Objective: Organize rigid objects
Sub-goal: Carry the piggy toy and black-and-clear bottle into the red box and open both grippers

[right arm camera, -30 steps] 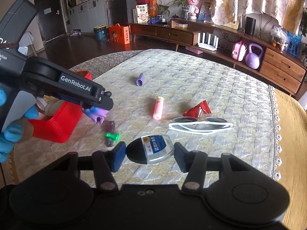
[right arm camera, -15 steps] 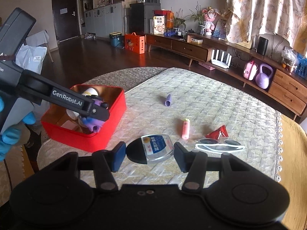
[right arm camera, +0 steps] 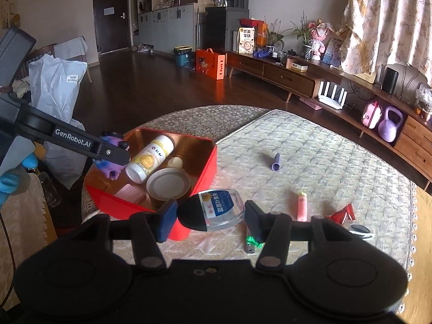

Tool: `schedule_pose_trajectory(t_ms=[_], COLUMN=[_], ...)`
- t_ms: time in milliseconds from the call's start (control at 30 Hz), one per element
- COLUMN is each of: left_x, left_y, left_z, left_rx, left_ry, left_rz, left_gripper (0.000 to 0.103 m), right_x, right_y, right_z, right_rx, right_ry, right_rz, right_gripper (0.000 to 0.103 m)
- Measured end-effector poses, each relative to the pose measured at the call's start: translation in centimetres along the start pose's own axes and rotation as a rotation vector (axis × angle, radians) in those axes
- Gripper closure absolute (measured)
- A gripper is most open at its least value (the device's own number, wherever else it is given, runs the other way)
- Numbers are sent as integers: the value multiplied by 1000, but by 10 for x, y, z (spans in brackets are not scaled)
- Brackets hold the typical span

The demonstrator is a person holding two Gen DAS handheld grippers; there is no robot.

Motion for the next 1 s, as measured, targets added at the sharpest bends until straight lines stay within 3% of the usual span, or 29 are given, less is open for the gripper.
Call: schedule_pose_trajectory(t_ms=[267,567,1000], left_x=[21,44,57], left_y=[32,38,35], left_z=[-4,-10,-14], left_rx=[22,80,184], left_ry=[41,79,31], left_rz=[32,40,94], left_gripper=[40,40,40], right_x=[39,103,172], right_y=[19,30,32], right_z=[22,46,60], right_rx=[-53,-85,-112], right_ry=[3,41,114], right_rz=[-17,12,41], right_gripper=[49,49,49])
Point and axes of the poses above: each gripper's, at about its wrist camera, not at the fingertips, and x roughly the way its jaws point, y to its left, z to its top, the point moved 9 cm from there along x, roughly the way its jaws point, and after that the axes turned 8 degrees about -x, right-handed, at the moved point
